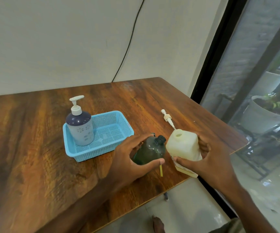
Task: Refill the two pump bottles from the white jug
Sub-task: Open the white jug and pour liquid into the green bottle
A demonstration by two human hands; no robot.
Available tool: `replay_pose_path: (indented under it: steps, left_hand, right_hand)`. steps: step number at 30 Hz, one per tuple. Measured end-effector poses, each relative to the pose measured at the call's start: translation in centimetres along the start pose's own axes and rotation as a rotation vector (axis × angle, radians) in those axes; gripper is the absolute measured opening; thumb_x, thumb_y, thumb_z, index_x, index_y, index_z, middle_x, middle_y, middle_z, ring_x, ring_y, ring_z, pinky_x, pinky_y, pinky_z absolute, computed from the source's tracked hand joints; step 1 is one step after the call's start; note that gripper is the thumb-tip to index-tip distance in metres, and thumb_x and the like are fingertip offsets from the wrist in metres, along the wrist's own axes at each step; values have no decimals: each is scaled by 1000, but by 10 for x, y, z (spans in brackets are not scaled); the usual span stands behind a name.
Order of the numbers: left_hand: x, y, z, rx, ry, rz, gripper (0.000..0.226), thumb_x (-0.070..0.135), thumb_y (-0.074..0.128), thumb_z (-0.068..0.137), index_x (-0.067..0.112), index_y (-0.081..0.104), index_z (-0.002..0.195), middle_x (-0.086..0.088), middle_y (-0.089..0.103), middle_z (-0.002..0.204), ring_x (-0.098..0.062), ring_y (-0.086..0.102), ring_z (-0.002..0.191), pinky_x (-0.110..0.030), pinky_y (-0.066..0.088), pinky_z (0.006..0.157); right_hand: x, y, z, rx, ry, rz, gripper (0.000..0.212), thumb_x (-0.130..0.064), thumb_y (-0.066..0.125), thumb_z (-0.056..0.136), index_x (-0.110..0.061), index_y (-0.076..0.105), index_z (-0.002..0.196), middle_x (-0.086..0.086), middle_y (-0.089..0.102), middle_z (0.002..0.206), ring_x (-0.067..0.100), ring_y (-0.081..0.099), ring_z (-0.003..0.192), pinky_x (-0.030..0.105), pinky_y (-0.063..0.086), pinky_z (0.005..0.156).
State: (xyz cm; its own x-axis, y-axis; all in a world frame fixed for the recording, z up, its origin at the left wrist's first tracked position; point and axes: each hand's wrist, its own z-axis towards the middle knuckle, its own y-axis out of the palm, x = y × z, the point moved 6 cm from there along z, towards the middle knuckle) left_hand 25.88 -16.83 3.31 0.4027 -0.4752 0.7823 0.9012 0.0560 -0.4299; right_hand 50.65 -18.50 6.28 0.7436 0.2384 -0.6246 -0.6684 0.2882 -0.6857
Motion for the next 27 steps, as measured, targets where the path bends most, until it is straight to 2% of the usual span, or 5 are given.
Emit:
replay_pose_path:
  steps: [5,15,20,24,27]
  left_hand:
    - [1,-1,-2,1,10,-32,77,61,86,72,28,63,138,19,67,126,-4,61,121,-9,54,83]
    - [6,-2,-2,-27,47,-52,71,57,87,72,39,60,135,16,68,123,-5,62,119,-12,57,78]
    - [6,-1,-2,-39,63,-56,72,56,88,72,38,60,137,16,67,124,-9,62,120,-17,60,78]
    - [7,-2,-1,-41,74,-43,74,56,88,71,41,58,136,15,66,125,-3,59,121,-8,54,79]
    - [6,-1,-1,-54,79,-46,73,54,90,71,39,60,136,15,66,125,-4,60,119,-12,57,80]
  right_hand:
    - [-2,-1,-1,-25,-15,-64,88,-46,97,57,-28,61,136,-11,66,126,14,60,117,30,58,87]
    - [-1,-1,-2,-80,-4,-139,90,-42,96,60,-28,58,141,-9,65,133,14,56,123,26,49,92]
    - [-4,-1,-2,-89,0,-169,86,-36,97,60,-28,60,137,-10,65,130,4,50,116,5,33,78]
    - [-8,-1,-1,-103,-6,-173,87,-36,98,60,-30,59,138,-10,66,130,8,54,117,10,37,81]
    - [-9,-2,-2,-105,-15,-186,88,-38,98,59,-31,58,138,-12,66,127,10,55,118,11,38,79]
